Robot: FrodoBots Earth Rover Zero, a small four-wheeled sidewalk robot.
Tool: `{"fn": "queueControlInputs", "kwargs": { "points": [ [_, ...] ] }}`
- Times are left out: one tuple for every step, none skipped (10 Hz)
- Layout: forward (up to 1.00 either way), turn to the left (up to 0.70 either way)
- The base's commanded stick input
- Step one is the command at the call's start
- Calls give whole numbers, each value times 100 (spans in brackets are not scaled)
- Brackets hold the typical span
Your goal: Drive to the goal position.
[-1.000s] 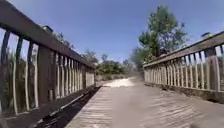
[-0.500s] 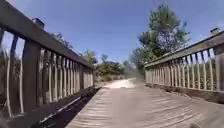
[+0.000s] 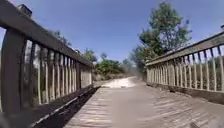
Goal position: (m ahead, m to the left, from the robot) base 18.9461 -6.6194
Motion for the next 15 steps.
{"fn": "queueControlInputs", "kwargs": {
  "points": [
    [45, 2],
    [45, 2],
    [45, 2],
    [45, 2],
    [45, 2],
    [45, 2],
    [45, 2],
    [45, 2],
    [45, 2],
    [45, 2],
    [45, 2],
    [45, 2],
    [45, 2],
    [45, 2],
    [45, 2]
  ]
}}
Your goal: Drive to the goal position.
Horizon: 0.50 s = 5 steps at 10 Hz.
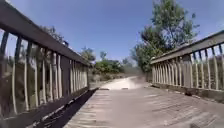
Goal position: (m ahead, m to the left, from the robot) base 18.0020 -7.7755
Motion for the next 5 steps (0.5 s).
{"fn": "queueControlInputs", "kwargs": {
  "points": [
    [45, 2],
    [45, 2],
    [45, 2],
    [45, 2],
    [45, 2]
  ]
}}
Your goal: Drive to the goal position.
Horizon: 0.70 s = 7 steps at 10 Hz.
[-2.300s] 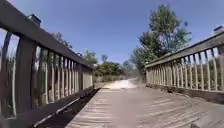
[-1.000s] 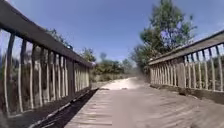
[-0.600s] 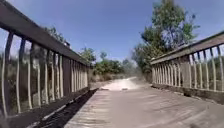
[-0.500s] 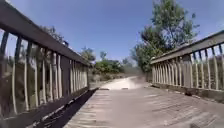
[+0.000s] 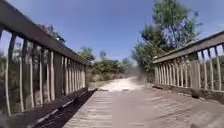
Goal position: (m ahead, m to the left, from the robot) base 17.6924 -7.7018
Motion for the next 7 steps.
{"fn": "queueControlInputs", "kwargs": {
  "points": [
    [45, 2],
    [45, 2],
    [45, 2],
    [45, 2],
    [45, 2],
    [45, 2],
    [45, 2]
  ]
}}
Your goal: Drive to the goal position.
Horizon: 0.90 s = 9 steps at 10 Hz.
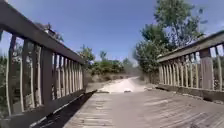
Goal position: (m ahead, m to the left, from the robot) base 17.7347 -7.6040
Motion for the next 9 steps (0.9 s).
{"fn": "queueControlInputs", "kwargs": {
  "points": [
    [45, 2],
    [45, 2],
    [45, 2],
    [45, 2],
    [45, 2],
    [45, 2],
    [45, 2],
    [45, 2],
    [45, 2]
  ]
}}
